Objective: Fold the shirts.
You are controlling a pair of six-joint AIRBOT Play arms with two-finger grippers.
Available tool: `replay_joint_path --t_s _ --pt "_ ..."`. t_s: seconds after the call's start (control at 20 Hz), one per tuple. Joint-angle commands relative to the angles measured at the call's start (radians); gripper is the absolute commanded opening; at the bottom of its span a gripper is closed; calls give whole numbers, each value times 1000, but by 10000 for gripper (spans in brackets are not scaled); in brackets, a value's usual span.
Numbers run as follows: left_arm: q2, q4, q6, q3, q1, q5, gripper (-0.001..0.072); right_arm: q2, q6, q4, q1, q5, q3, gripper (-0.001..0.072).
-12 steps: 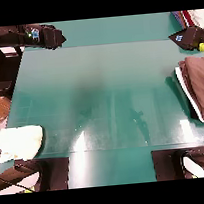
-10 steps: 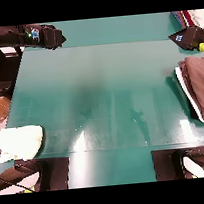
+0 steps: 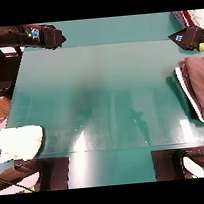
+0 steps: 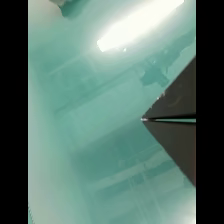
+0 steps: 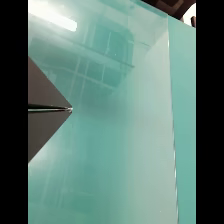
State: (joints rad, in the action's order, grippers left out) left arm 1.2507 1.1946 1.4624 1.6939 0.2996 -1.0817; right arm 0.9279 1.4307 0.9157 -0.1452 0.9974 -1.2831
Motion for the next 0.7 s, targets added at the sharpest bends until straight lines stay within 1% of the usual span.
replay_joint_path --t_s 0.0,0.1,0.15,0.2,0.25,0.35,0.45,0.5,0.55,0.65 --pt "0 0 0 0 1 30 24 -1 0 0 -1 0 -1 19" --pt "0 0 0 0 1 149 24 -1 0 0 -1 0 -1 19" --pt "-3 3 0 1 -1 167 24 -1 0 0 -1 -1 -1 19" --pt "-11 3 -1 1 -8 138 24 -1 0 0 -1 -1 -1 19" --pt "-24 11 -4 1 -24 79 24 -1 0 0 -1 0 -1 19" --pt "-69 84 -4 -2 -67 -72 23 -1 0 1 -1 0 -1 19" --pt "-123 211 -4 -31 -117 -247 23 -1 0 1 -1 -2 -1 19" --pt "-163 277 -2 -75 -142 -313 23 -1 0 1 -1 -3 -1 19" --pt "-208 332 7 -134 -166 -344 23 -1 0 1 -1 -4 -1 19" --pt "-320 402 43 -306 -224 -348 24 -1 0 2 -1 -4 -1 19"
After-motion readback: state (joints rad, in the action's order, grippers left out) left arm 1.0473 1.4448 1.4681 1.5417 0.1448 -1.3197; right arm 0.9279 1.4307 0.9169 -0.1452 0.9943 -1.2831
